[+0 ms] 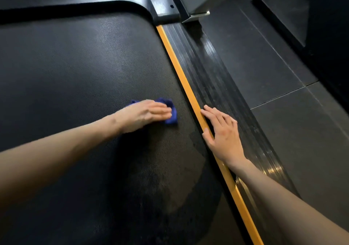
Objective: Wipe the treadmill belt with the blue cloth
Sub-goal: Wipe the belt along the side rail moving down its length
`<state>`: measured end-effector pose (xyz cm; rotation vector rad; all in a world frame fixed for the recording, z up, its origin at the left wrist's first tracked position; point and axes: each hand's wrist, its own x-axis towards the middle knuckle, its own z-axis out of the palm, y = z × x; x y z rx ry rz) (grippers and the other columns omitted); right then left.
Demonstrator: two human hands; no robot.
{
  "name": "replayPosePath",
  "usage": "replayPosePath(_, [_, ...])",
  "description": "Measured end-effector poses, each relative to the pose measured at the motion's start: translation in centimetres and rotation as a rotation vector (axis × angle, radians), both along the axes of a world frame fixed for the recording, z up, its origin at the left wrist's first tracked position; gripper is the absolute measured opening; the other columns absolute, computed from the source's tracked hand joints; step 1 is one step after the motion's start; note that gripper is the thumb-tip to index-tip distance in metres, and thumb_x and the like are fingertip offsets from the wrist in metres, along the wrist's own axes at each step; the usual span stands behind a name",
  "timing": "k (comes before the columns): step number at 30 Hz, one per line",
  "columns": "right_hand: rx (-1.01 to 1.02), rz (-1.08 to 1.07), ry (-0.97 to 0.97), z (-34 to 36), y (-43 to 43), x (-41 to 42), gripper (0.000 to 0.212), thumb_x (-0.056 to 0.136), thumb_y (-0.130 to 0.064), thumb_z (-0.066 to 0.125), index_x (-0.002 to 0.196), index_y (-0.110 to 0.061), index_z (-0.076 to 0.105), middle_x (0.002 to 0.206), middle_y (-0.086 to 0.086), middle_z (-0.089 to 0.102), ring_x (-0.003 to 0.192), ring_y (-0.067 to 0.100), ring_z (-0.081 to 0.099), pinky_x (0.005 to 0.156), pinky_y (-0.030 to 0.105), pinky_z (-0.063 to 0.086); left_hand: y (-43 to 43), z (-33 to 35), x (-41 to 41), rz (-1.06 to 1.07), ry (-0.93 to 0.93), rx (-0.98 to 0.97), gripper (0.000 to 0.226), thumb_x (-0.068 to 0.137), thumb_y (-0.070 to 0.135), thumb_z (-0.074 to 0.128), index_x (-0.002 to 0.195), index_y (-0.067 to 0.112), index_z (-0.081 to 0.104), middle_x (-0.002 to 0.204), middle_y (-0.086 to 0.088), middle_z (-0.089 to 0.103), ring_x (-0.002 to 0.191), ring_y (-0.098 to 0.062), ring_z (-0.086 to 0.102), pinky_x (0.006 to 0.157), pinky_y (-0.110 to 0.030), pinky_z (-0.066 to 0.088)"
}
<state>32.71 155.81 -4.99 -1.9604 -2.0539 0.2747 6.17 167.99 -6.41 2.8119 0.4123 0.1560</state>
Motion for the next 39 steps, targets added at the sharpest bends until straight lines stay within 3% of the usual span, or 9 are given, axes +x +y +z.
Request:
replayPosePath(6, [0.011, 0.006, -0.007, -0.1, 0.0, 0.0, 0.048, 0.090, -0.034, 0.042, 0.137, -0.027, 0.042, 0.145, -0.011, 0.039, 0.133, 0.008, 0.030, 0.108, 0.026, 0.011, 3.0, -0.4, 0.9, 0.573, -0.196, -0.020, 0.027, 0.078, 0.004, 0.056, 0.100, -0.009, 0.065, 0.106, -0.027, 0.064, 0.101, -0.039, 0.062, 0.096, -0.031, 0.033])
replayPosePath(10, [-0.002, 0.010, -0.040, 0.0, 0.0, 0.0, 0.049, 0.089, -0.033, 0.044, 0.138, -0.027, 0.041, 0.146, -0.009, 0.038, 0.134, 0.008, 0.029, 0.108, 0.025, 0.010, -4.9, 0.5, 4.3, 0.013, -0.048, -0.114, 0.040, 0.090, 0.020, 0.039, 0.116, 0.002, 0.064, 0.122, -0.016, 0.061, 0.119, -0.024, 0.053, 0.107, -0.032, 0.032])
replayPosePath(14, [0.004, 0.019, -0.052, -0.2, -0.1, 0.1, 0.050, 0.089, -0.032, 0.045, 0.139, -0.027, 0.040, 0.147, -0.009, 0.037, 0.134, 0.008, 0.029, 0.108, 0.026, 0.012, -8.9, 0.3, 4.5, -0.131, 0.075, -0.035, 0.052, 0.088, 0.021, 0.026, 0.130, 0.012, 0.054, 0.137, -0.006, 0.051, 0.130, -0.020, 0.044, 0.109, -0.030, 0.022])
replayPosePath(20, [0.019, 0.013, -0.032, 0.0, -0.2, -0.1, 0.050, 0.090, -0.034, 0.042, 0.139, -0.026, 0.041, 0.146, -0.008, 0.039, 0.134, 0.011, 0.032, 0.108, 0.028, 0.014, 0.4, -0.9, 3.8, 0.503, -0.044, 0.043, 0.042, 0.081, 0.012, 0.044, 0.115, -0.002, 0.062, 0.120, -0.020, 0.061, 0.112, -0.036, 0.058, 0.101, -0.044, 0.042])
replayPosePath(22, [0.021, 0.009, -0.017, 0.1, -0.1, 0.0, 0.049, 0.090, -0.035, 0.042, 0.138, -0.027, 0.042, 0.146, -0.008, 0.039, 0.134, 0.012, 0.032, 0.109, 0.029, 0.013, 1.0, -0.8, 4.3, 0.598, -0.062, 0.009, 0.043, 0.080, 0.010, 0.046, 0.119, -0.001, 0.060, 0.126, -0.020, 0.058, 0.119, -0.034, 0.053, 0.107, -0.044, 0.035])
replayPosePath(29, [0.020, 0.022, -0.032, -0.2, -0.1, 0.1, 0.049, 0.089, -0.031, 0.045, 0.138, -0.026, 0.041, 0.146, -0.009, 0.038, 0.134, 0.009, 0.031, 0.108, 0.028, 0.014, -9.3, -0.2, 4.9, -0.061, -0.004, -0.037, 0.041, 0.089, 0.013, 0.039, 0.125, 0.010, 0.058, 0.133, -0.008, 0.055, 0.127, -0.023, 0.047, 0.107, -0.027, 0.022])
replayPosePath(32, [0.029, 0.030, -0.033, -0.2, -0.2, 0.1, 0.049, 0.090, -0.031, 0.044, 0.138, -0.025, 0.042, 0.146, -0.008, 0.039, 0.134, 0.010, 0.032, 0.108, 0.029, 0.014, -8.5, 0.1, 4.9, -0.078, -0.008, 0.026, 0.044, 0.087, 0.018, 0.034, 0.121, 0.012, 0.062, 0.128, -0.008, 0.059, 0.121, -0.024, 0.053, 0.103, -0.032, 0.037])
replayPosePath(37, [0.017, 0.028, -0.017, -0.2, -0.2, 0.1, 0.049, 0.091, -0.033, 0.042, 0.139, -0.026, 0.040, 0.147, -0.009, 0.037, 0.134, 0.009, 0.030, 0.109, 0.027, 0.010, -1.5, 0.4, 4.3, 0.602, -0.090, -0.084, 0.047, 0.076, -0.005, 0.053, 0.122, 0.001, 0.059, 0.127, -0.018, 0.056, 0.119, -0.035, 0.052, 0.105, -0.036, 0.034])
replayPosePath(39, [0.017, 0.028, -0.011, -0.2, -0.1, 0.1, 0.049, 0.090, -0.034, 0.042, 0.139, -0.027, 0.040, 0.147, -0.009, 0.037, 0.134, 0.010, 0.029, 0.109, 0.027, 0.009, -1.9, 0.2, 4.8, 0.584, -0.080, -0.094, 0.048, 0.072, -0.011, 0.059, 0.119, -0.001, 0.060, 0.125, -0.021, 0.057, 0.118, -0.038, 0.052, 0.104, -0.043, 0.035])
